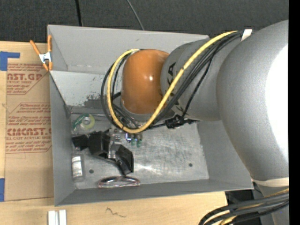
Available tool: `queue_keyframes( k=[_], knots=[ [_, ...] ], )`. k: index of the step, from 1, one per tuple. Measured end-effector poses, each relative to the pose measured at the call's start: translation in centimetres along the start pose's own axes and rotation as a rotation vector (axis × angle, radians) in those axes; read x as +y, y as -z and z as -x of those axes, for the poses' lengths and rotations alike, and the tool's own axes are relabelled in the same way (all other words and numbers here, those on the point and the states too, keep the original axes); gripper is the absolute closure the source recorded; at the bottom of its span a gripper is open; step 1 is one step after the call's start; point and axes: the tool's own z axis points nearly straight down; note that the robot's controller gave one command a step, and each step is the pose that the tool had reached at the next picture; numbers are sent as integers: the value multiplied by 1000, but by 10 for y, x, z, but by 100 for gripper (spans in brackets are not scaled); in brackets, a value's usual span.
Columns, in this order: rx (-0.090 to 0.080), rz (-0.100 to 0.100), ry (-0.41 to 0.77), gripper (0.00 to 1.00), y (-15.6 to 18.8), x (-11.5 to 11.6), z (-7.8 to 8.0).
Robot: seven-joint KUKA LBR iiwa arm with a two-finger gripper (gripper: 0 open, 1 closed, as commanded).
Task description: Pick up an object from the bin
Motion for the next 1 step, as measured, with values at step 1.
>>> queue_keyframes(
  k=[1],
  knots=[
    [2,0,-126,100,1,-6,10]
  ],
)
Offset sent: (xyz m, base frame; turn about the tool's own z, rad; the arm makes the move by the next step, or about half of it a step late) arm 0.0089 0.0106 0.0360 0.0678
